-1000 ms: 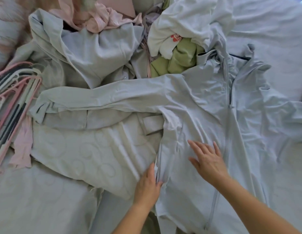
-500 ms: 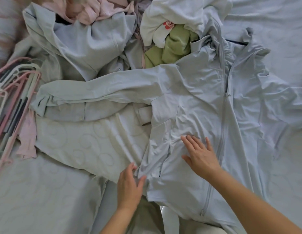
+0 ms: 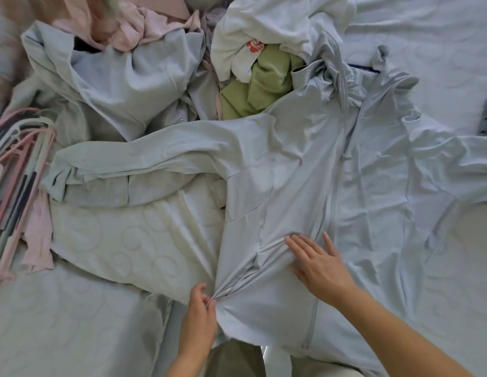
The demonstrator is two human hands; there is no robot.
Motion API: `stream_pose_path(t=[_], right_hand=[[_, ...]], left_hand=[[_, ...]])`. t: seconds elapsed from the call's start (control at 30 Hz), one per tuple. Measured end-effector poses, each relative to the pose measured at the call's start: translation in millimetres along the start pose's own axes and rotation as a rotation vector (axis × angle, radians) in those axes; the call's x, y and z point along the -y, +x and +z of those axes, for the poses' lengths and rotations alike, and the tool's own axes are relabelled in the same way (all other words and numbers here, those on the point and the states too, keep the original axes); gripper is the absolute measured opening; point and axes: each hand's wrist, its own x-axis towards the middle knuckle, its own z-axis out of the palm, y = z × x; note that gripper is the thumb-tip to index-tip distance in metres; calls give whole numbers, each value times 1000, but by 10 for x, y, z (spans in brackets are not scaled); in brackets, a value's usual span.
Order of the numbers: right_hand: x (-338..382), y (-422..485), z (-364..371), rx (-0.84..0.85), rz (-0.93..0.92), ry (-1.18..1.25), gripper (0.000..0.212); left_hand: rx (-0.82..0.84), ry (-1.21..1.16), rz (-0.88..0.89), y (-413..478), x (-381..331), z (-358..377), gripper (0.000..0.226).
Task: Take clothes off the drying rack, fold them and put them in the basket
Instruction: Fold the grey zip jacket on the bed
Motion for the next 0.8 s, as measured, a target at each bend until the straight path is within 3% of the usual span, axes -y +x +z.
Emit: stream_pose_path(t=[0.07,0.17,0.23,0.5,0.67,0.8], right_hand=[[-63,0,-14,-24,-49,-3,68],[-282,25,-152,-78,45,24,69],[-515,36,-295,-106,133,52,61],[-1663,268,-1033,-300,434,100,63],[-2227,762,-1560,-397,582,257,67],[-2523,1255,-1866,-519,672,500,64]], left_hand=[[-18,26,-14,55,0,-97,43],[-117,33,111,222,-323,-195,42],[-162,-24,247,377,-777,-227,42],[-202,-154,701,1190,-3024,-288,56],[-217,-128,768,1617,-4086,-485,64],[-195,129,769,1930,-4538,-542,63]])
